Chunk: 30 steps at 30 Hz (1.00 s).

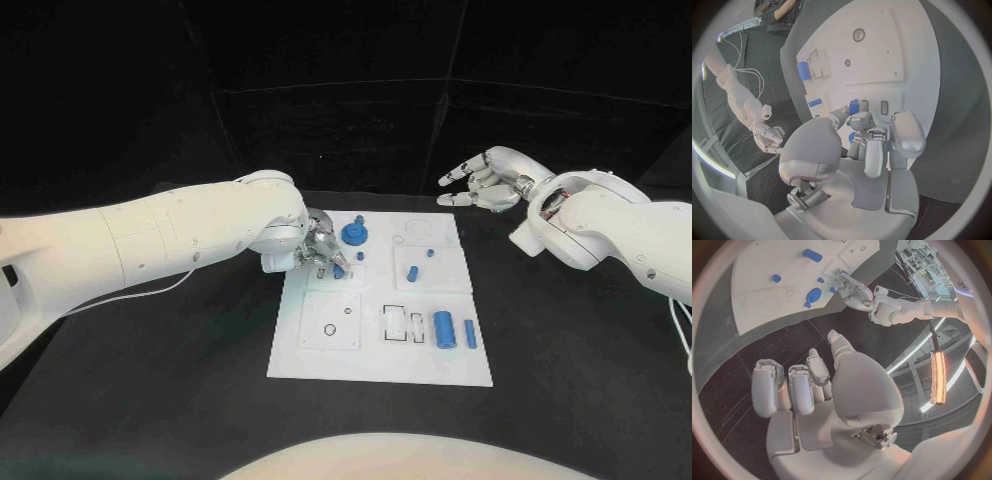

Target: Assemble the parts on the task board

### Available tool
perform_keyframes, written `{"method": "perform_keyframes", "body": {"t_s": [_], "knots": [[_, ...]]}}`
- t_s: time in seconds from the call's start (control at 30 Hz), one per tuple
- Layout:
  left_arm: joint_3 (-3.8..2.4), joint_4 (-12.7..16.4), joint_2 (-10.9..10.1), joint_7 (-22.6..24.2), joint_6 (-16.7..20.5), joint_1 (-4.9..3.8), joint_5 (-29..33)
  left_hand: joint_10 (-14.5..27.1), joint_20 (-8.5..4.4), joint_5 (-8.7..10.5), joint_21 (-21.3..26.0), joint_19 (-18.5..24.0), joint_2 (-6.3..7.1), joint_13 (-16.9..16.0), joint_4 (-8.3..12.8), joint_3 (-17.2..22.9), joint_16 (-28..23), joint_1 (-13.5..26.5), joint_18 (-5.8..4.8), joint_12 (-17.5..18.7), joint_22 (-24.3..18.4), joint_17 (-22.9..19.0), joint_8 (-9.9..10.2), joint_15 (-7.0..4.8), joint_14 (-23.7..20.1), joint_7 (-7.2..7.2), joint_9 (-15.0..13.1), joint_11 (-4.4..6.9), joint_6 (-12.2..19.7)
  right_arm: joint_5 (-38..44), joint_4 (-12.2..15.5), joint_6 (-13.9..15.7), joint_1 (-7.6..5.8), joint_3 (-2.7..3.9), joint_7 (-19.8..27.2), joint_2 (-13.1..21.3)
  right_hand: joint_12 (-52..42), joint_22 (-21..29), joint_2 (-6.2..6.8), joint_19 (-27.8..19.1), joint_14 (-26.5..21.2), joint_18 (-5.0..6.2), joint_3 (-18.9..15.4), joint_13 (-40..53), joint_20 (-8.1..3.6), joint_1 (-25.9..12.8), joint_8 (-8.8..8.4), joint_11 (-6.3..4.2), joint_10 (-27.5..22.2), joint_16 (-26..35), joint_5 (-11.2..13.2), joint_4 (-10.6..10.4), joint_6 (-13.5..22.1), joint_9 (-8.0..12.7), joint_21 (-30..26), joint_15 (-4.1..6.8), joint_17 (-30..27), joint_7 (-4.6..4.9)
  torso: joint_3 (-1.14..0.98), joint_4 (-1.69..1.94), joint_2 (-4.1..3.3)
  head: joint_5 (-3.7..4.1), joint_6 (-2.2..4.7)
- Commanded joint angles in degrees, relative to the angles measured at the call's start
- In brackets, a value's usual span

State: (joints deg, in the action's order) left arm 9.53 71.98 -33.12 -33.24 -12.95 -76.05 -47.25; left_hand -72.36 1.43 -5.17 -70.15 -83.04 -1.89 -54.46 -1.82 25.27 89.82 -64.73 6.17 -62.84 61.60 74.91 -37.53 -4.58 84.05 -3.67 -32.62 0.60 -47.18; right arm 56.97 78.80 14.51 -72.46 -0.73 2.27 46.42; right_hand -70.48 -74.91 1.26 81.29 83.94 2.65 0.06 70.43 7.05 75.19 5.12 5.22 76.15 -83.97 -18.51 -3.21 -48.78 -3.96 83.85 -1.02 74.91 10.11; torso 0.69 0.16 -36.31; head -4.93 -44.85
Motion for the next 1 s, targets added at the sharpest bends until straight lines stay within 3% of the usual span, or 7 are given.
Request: {"method": "perform_keyframes", "body": {"t_s": [0.03, 0.33, 1.0], "knots": [[0.02, 0.8, -0.6, 0.9, 5.6, 0.30, 0.5, -0.3, 0.22, 0.19, 0.1, 0.3, -0.13, 0.1, 6.5, 6.7, 0.2, 0.5, -0.52, -0.1, 0.0, 15.1, -0.2, 0.12, 5.9, 0.13, -0.2, 0.23, 0.1, 0.8, -0.1, -0.1, -0.13, 0.04, 0.7, 0.1, -0.4, -3.5, -0.44, -0.4, 3.5, 0.26, -0.4, 0.0, 0.02, -0.3, 0.39, -0.15, 0.1, 0.2, 0.1, -0.2, -0.3, 0.0, -0.2, 0.31, 3.5, 0.10, -0.05, 0.32, -0.06, 0.15, 0.04], [0.03, 1.2, -1.0, 1.5, 9.5, 1.52, -1.8, -0.4, 0.19, 0.51, 0.0, 0.2, 0.08, 0.1, 6.4, 7.1, 0.2, 0.7, -0.54, -0.2, 0.1, 15.1, -0.5, 0.08, 5.9, 0.20, -0.3, 0.27, 0.0, 1.1, -0.1, 0.0, -0.13, 0.04, 0.7, 0.3, -0.4, -3.5, -0.44, -0.4, 3.5, 0.26, -0.4, 0.0, 0.02, -0.3, 0.39, -0.15, 0.1, 0.2, 0.1, -0.2, -0.3, 0.0, -0.2, 0.31, 3.5, 0.10, -0.11, 0.18, -0.13, 0.02, 0.02], [0.04, 0.7, -0.1, 0.7, 7.1, 2.15, -3.6, -0.4, 0.14, 0.69, 0.0, 0.2, 0.41, 0.2, 6.4, 7.7, 0.2, 0.8, -0.53, -0.2, 0.1, 15.1, -0.8, 0.01, 5.9, 0.31, -0.4, 0.38, 0.0, 1.2, -0.1, -0.1, -0.12, 0.04, 0.7, 0.2, -0.4, -3.5, -0.44, -0.4, 3.5, 0.26, -0.4, 0.0, 0.02, -0.3, 0.39, -0.15, 0.1, 0.2, 0.1, -0.2, -0.3, 0.0, -0.2, 0.31, 3.5, 0.10, -0.12, 0.22, -0.15, 0.10, -0.30]]}}
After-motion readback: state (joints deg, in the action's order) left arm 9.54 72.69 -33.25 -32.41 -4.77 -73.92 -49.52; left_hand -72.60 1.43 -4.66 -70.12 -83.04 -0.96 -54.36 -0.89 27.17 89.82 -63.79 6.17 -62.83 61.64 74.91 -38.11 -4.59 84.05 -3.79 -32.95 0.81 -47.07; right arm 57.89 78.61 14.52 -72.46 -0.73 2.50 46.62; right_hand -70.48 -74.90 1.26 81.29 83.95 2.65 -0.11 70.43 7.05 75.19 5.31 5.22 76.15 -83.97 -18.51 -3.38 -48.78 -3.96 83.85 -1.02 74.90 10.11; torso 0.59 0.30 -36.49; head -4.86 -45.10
